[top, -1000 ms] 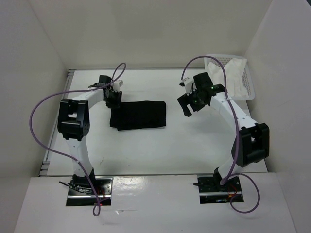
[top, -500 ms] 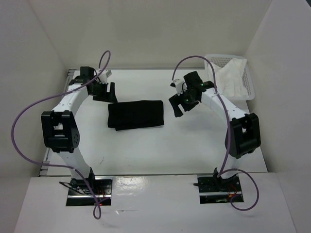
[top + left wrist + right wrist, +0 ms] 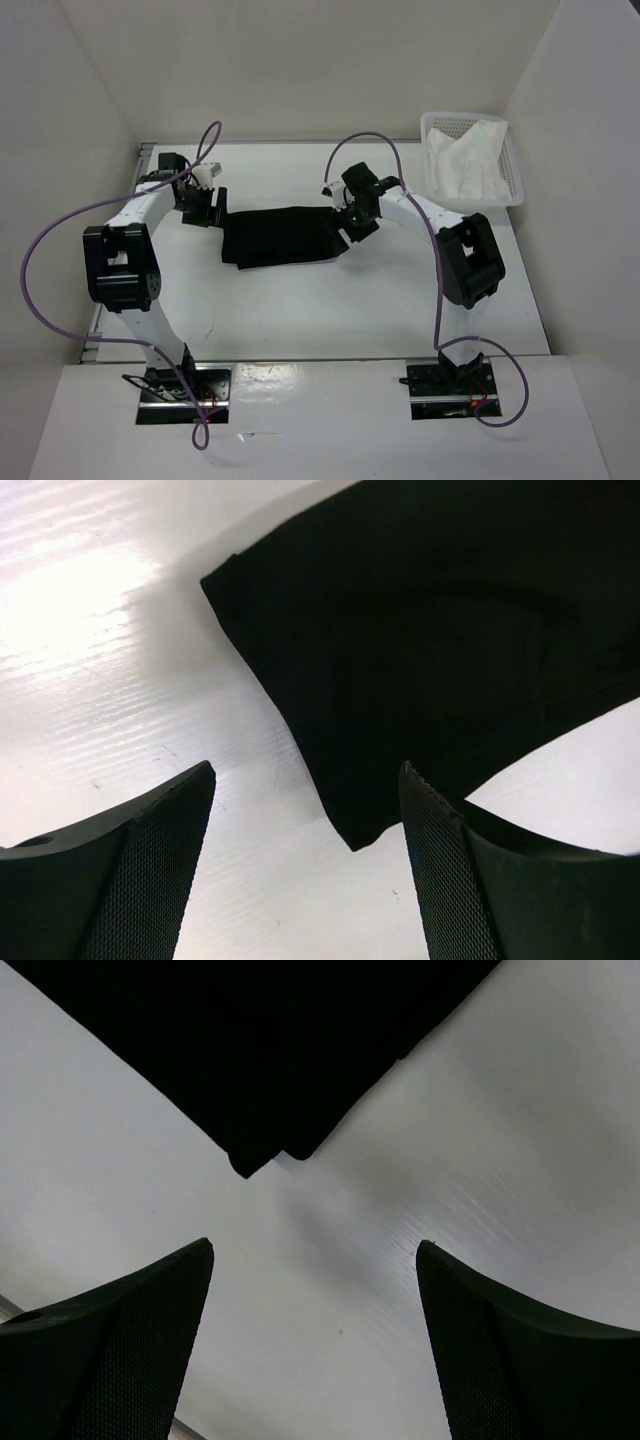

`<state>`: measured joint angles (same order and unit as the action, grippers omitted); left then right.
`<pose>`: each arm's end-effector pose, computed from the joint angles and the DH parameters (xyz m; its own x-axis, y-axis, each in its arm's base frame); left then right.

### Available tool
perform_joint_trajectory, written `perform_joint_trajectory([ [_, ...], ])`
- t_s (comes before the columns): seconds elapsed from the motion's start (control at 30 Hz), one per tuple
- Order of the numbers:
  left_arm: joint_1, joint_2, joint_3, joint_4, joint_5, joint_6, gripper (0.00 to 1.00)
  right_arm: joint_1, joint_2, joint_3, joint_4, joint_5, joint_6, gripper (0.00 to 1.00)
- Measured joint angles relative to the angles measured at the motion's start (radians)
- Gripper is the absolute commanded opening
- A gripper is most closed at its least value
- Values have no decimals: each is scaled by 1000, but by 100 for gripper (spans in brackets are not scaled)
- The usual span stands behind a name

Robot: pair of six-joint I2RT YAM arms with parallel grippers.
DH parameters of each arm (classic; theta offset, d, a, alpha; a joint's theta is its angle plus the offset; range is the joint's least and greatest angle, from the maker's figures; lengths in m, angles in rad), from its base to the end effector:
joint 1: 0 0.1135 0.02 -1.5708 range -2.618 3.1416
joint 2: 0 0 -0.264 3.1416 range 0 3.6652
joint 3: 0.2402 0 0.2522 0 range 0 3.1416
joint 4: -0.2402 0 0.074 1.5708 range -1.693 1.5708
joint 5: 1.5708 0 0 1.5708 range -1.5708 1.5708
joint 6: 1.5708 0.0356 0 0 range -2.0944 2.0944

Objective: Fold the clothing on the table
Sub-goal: Fold the skirt

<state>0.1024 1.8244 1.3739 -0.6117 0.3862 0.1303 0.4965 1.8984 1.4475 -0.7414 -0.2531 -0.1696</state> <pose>0.3843 0.0260 0.2230 -0.8501 0.0337 -0.5256 0.1999 0.9439 -0.2629 0.3401 0.1944 0.2099 -0.7137 -0.5725 -0.4035 -0.6726 0.7209 0.1670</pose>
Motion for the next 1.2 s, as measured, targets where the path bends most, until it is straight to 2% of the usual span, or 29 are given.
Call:
perform_joint_trajectory([
  [0.53, 9, -31, -68, 6, 21, 2, 81, -2, 94, 28, 143, -50, 153, 85],
  [0.97, 22, -50, -72, 6, 21, 2, 81, -2, 154, 22, 183, -34, 195, 68],
  [1.2, 26, -50, -72, 6, 23, 2, 81, 0, 158, 20, 204, -22, 203, 66],
])
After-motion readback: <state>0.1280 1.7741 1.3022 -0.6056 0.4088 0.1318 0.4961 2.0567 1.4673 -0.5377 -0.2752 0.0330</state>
